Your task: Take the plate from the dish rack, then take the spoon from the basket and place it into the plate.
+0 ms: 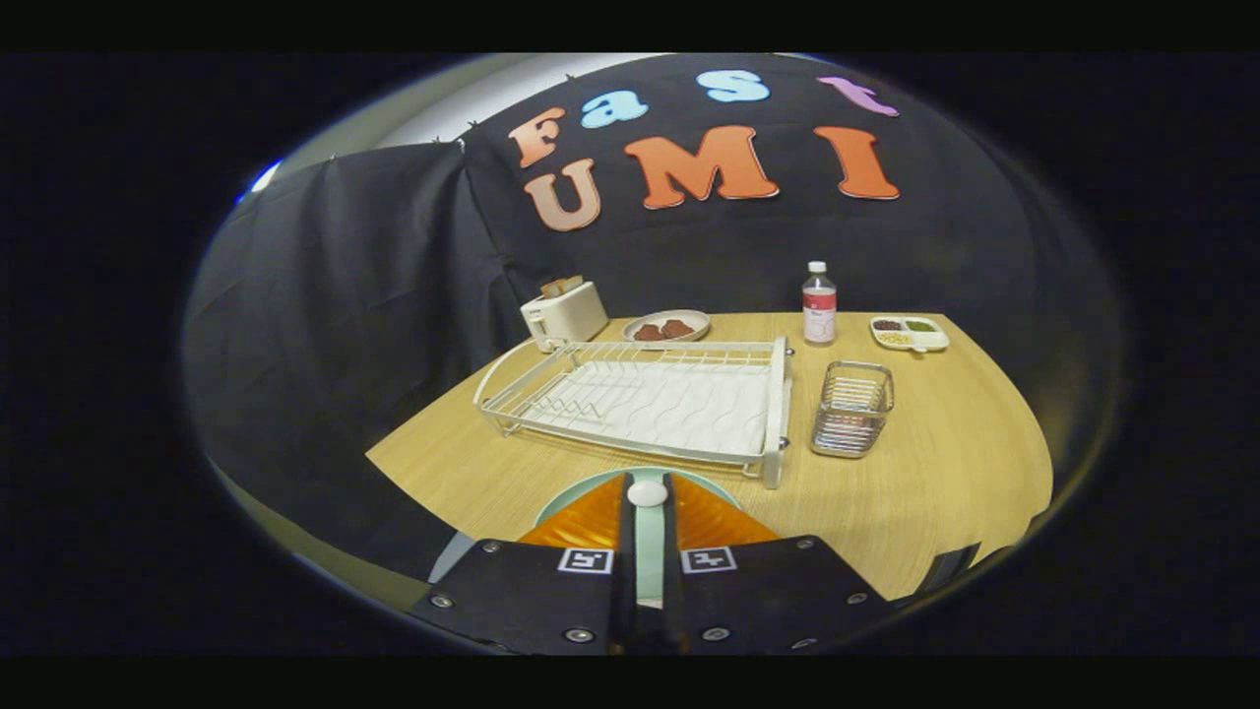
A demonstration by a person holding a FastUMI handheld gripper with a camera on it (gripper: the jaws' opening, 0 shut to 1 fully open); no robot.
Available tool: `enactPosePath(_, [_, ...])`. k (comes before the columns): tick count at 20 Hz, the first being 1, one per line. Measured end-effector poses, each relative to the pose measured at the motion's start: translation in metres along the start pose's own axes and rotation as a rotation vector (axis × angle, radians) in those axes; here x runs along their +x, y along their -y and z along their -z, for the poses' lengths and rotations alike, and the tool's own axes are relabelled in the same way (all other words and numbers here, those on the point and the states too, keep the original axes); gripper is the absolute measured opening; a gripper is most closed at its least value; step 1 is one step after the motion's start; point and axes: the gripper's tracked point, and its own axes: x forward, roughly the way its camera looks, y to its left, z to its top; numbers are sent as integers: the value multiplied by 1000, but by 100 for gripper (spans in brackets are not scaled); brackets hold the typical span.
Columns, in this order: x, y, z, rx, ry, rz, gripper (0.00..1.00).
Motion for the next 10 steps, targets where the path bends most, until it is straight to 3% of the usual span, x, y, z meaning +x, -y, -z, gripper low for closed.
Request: enactPosePath(10, [24,2,25,-37,-35,-15,11])
